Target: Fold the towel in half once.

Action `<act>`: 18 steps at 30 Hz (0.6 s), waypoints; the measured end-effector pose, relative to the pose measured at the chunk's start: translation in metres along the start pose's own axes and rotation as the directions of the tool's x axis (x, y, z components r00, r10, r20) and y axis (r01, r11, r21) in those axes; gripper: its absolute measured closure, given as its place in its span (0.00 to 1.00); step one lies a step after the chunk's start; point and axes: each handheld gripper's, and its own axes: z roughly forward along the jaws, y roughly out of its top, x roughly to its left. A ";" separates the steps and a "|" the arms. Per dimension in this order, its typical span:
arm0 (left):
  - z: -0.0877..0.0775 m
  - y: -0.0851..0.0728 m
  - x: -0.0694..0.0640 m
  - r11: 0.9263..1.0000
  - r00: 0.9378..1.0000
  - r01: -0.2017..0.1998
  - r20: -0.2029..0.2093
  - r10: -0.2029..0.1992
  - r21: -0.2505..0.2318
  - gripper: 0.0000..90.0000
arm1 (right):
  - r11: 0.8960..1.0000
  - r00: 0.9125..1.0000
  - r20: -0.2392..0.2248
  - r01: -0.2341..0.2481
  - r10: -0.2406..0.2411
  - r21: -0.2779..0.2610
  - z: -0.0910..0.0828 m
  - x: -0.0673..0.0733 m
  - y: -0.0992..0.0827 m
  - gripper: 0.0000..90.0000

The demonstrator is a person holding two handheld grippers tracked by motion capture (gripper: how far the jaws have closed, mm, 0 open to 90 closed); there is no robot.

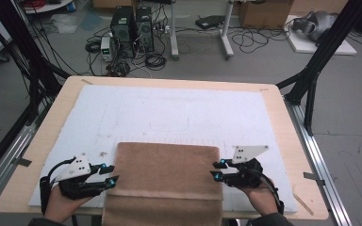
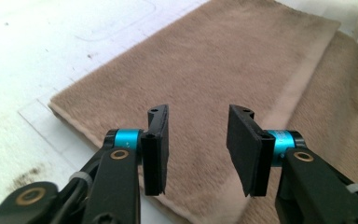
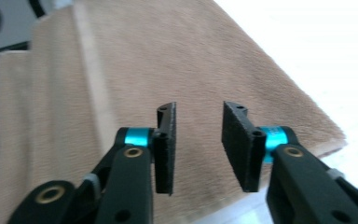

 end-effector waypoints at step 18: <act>0.063 0.004 0.083 0.976 0.973 0.206 -0.122 -0.196 0.078 0.52 | 0.989 0.989 0.083 -0.127 0.121 0.078 0.045 -0.073 -0.002 0.45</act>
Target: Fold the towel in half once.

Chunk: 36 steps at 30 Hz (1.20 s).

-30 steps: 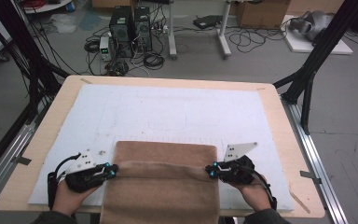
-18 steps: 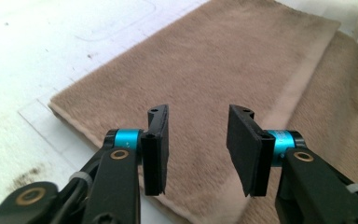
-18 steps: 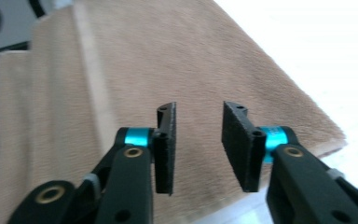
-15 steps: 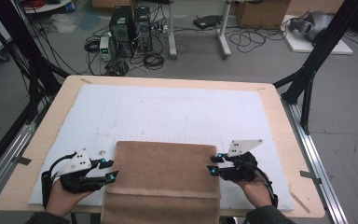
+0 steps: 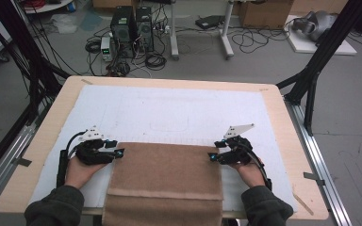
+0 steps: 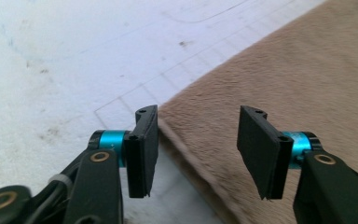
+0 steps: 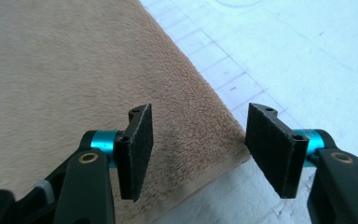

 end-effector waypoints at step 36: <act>0.012 0.152 0.034 0.995 0.981 -0.058 -0.187 0.043 -0.075 0.92 | 0.997 0.989 0.145 0.023 -0.013 -0.071 -0.043 -0.071 0.117 0.93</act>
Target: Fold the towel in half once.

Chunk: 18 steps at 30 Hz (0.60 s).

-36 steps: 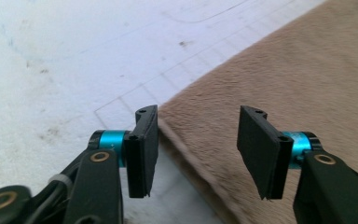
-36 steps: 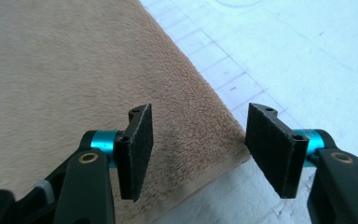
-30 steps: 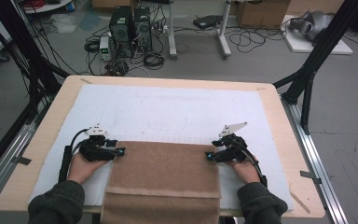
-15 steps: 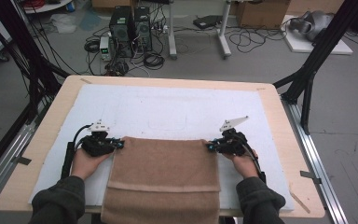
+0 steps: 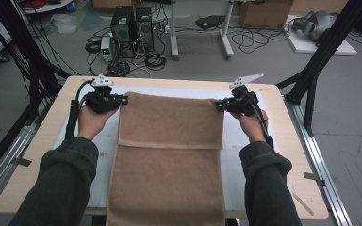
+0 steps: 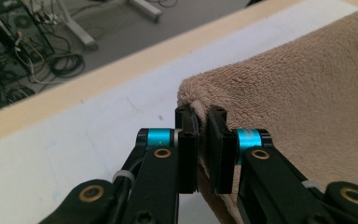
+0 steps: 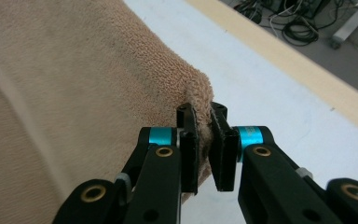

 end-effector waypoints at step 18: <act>-0.006 -0.078 -0.014 0.998 0.994 -0.025 0.112 0.017 0.064 0.60 | 0.993 0.999 -0.024 -0.041 0.044 0.109 0.021 0.022 -0.047 0.60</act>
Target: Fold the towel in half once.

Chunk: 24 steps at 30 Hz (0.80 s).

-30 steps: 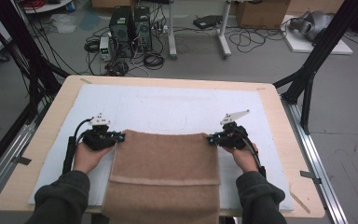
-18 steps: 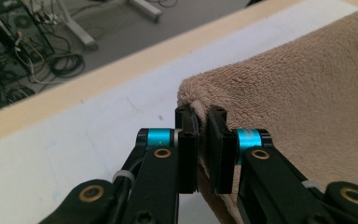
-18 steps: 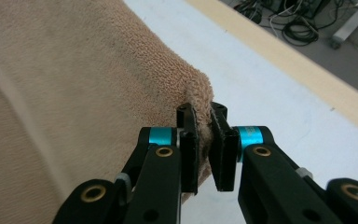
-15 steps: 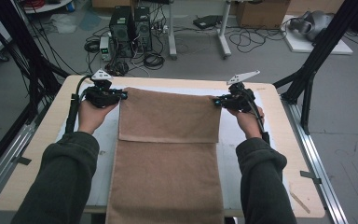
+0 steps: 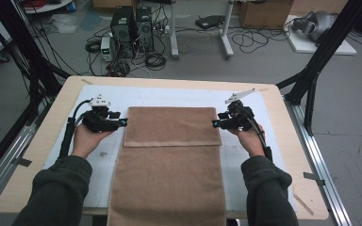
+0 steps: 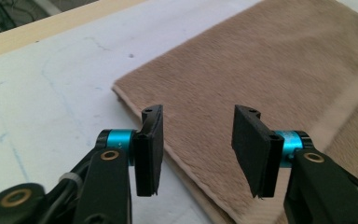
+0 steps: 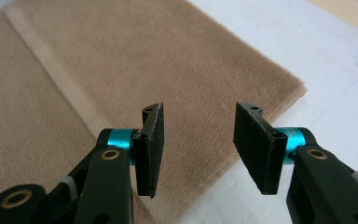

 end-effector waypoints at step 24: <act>0.029 -0.042 -0.030 0.993 0.999 -0.049 0.026 0.047 0.105 0.92 | 1.000 0.999 -0.039 0.011 -0.011 -0.008 0.044 0.028 -0.052 0.88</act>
